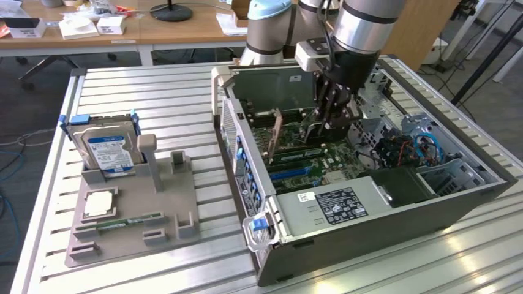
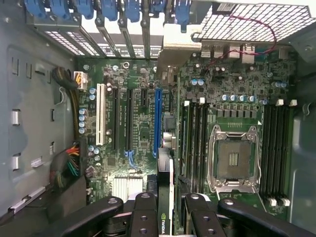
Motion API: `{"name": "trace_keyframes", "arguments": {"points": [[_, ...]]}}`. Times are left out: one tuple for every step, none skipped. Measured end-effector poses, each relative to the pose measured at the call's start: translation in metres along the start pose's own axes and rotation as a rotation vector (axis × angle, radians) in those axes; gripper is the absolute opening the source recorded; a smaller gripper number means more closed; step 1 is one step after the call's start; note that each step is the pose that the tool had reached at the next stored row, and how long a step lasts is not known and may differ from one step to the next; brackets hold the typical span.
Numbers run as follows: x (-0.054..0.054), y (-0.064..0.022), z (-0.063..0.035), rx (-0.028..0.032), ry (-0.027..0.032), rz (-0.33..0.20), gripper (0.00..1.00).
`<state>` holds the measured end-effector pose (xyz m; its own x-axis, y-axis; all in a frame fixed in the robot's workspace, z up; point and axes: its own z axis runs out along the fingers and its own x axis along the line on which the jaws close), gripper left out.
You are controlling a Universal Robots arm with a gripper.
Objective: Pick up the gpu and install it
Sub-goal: 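Insert the gpu into the slot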
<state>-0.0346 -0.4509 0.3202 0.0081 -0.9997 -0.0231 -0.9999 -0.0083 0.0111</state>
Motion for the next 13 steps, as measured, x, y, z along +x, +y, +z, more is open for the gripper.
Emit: {"name": "trace_keyframes", "arguments": {"points": [[0.0, 0.0, 0.0013, 0.0, 0.0, 0.0, 0.26], [0.0, 0.0, 0.0025, 0.0, -0.0001, 0.0, 0.26], [0.0, 0.0, 0.0038, -0.0001, 0.0001, 0.0, 0.26], [0.0, 0.0, 0.0052, 0.0, 0.0, 0.0, 0.26], [0.0, 0.0, 0.0066, 0.0, -0.0001, 0.0, 0.26], [0.0, 0.0, 0.008, 0.0, -0.0001, 0.0, 0.26], [0.0, -0.0001, 0.0093, 0.0, 0.0, 0.0, 0.26], [0.0, -0.0001, 0.0105, 0.0, 0.0, 0.0, 0.26], [0.0, -0.0001, 0.0119, 0.0, 0.0, 0.0, 0.26], [0.0, -0.0001, 0.013, -0.0001, 0.0001, 0.0, 0.26], [0.0, -0.0001, 0.0142, 0.0, 0.0001, 0.0, 0.26], [0.0, -0.0001, 0.0155, 0.0, 0.0001, 0.0, 0.26], [0.0, -0.0001, 0.0167, 0.0, 0.0, 0.0, 0.26]]}}
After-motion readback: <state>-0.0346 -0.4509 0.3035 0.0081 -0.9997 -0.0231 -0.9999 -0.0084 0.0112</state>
